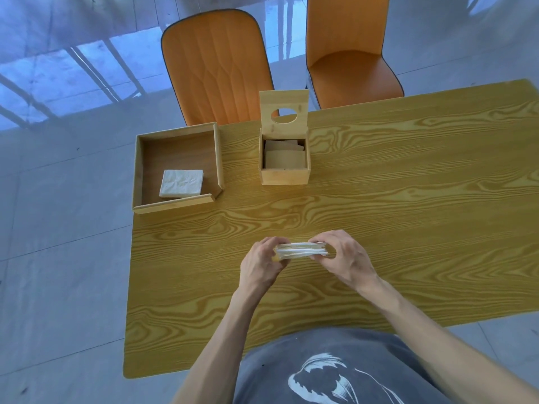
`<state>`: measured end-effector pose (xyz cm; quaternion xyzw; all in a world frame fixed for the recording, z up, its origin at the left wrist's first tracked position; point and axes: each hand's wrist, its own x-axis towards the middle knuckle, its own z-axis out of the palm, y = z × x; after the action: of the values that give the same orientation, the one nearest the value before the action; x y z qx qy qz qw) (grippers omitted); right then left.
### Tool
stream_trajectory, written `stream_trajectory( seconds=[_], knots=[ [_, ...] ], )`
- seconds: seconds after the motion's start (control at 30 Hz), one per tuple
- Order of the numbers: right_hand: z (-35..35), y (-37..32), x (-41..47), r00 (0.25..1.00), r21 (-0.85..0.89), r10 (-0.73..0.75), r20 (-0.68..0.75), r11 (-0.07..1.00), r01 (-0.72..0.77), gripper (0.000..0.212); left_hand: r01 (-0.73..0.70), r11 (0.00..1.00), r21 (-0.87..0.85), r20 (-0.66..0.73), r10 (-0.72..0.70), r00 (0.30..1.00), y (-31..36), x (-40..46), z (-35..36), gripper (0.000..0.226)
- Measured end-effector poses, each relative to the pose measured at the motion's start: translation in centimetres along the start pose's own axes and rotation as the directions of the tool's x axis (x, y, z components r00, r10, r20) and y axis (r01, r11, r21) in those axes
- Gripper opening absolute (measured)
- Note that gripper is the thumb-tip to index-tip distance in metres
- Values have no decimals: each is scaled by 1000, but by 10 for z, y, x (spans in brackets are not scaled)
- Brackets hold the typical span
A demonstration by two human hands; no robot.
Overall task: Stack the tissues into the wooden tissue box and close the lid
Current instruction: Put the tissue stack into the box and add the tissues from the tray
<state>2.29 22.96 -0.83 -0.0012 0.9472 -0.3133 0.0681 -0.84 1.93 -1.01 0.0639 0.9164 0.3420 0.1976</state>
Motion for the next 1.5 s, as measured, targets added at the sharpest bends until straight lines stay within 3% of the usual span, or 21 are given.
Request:
stream_trajectory(
  seconds=[0.23, 0.37, 0.57, 0.83, 0.97, 1.33, 1.5],
  knots=[
    [0, 3, 0, 999, -22, 41, 7, 999, -41, 26, 41, 999, -29, -14, -42, 999, -2, 3, 2, 23],
    [-10, 2, 15, 999, 47, 44, 16, 998, -45, 26, 67, 981, -181, -14, -70, 997, 1, 20, -11, 22],
    [-46, -15, 79, 999, 139, -13, -44, 990, 19, 34, -48, 937, -346, -99, 14, 995, 26, 72, -62, 34],
    [-82, -35, 179, 976, 48, -60, -211, 996, 72, 31, -75, 931, -357, -251, -18, 968, 58, 144, -116, 25],
    [-80, -38, 200, 982, 12, -25, -189, 1000, 28, 28, -31, 937, -347, -238, -56, 970, 54, 161, -122, 20],
    [-60, -24, 206, 992, 37, 38, -119, 999, -34, 32, 44, 972, -231, -262, -106, 959, 50, 166, -102, 36],
    [-59, -20, 210, 991, 25, 67, -115, 998, -65, 38, 88, 961, -261, -197, -142, 970, 50, 176, -102, 43]
  ],
)
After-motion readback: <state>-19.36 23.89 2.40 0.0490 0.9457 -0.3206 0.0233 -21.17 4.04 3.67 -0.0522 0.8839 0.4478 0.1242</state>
